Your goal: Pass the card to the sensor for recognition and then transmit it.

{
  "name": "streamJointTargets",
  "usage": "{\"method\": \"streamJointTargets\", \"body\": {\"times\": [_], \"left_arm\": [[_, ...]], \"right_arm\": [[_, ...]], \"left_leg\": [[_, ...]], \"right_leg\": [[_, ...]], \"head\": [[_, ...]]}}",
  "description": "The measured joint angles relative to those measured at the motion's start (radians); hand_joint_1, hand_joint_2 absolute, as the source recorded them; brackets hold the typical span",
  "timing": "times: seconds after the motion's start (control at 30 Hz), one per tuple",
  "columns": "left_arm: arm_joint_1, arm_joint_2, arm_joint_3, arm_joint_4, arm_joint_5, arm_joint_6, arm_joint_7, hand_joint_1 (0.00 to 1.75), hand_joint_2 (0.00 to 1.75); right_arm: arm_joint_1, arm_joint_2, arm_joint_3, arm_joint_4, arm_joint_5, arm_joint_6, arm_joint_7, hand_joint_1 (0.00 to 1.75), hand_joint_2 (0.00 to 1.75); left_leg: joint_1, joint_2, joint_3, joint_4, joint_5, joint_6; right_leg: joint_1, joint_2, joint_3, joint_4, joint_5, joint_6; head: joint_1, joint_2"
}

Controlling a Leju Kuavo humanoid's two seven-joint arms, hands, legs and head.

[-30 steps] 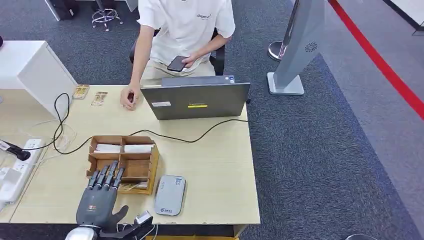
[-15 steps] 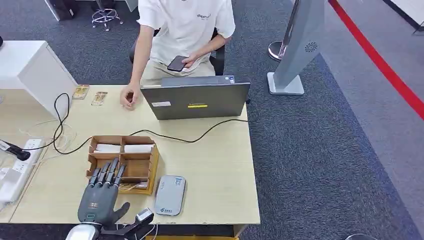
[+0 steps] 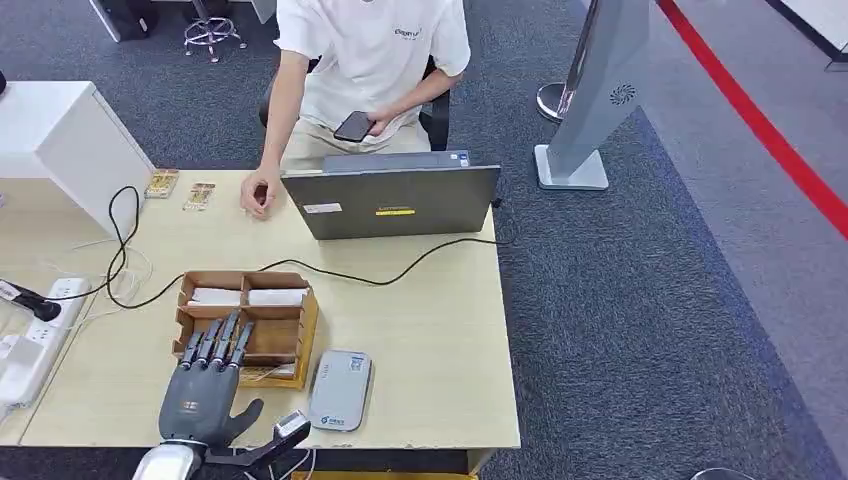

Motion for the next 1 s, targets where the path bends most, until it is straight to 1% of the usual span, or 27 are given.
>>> {"method": "streamJointTargets", "body": {"times": [0.17, 0.2, 0.57, 1.0], "left_arm": [[0.0, -0.001, 0.0, 0.0, 0.0, 0.0, -0.001, 0.0, 1.75], [0.0, -0.001, 0.0, 0.0, 0.0, 0.0, -0.003, 1.75, 1.75], [0.001, 0.0, 0.0, 0.0, 0.008, -0.012, -0.032, 1.75, 1.75], [0.001, 0.0, 0.0, 0.0, 0.026, -0.023, -0.039, 1.75, 1.75]], "right_arm": [[0.0, 0.001, 0.0, 0.0, 0.0, 0.001, 0.0, 0.0, 1.75], [0.0, 0.001, 0.0, 0.0, 0.0, 0.001, 0.0, 0.0, 1.75], [0.0, 0.002, 0.0, 0.0, 0.013, 0.002, 0.005, 0.0, 1.75], [0.0, 0.002, 0.0, 0.0, 0.021, 0.002, 0.006, 0.0, 1.75]], "left_leg": [[0.0, 0.0, 0.0, 0.0, 0.0, 0.0], [0.0, 0.0, 0.0, 0.0, 0.0, 0.0], [0.0, 0.0, 0.0, 0.0, 0.0, 0.0], [0.0, 0.0, 0.0, 0.0, 0.0, 0.0]], "right_leg": [[0.0, 0.0, 0.0, 0.0, 0.0, 0.0], [0.0, 0.0, 0.0, 0.0, 0.0, 0.0], [0.0, 0.0, 0.0, 0.0, 0.0, 0.0], [0.0, 0.0, 0.0, 0.0, 0.0, 0.0]], "head": [[0.0, 0.0], [0.0, 0.0], [0.0, 0.0], [0.0, 0.0]]}}
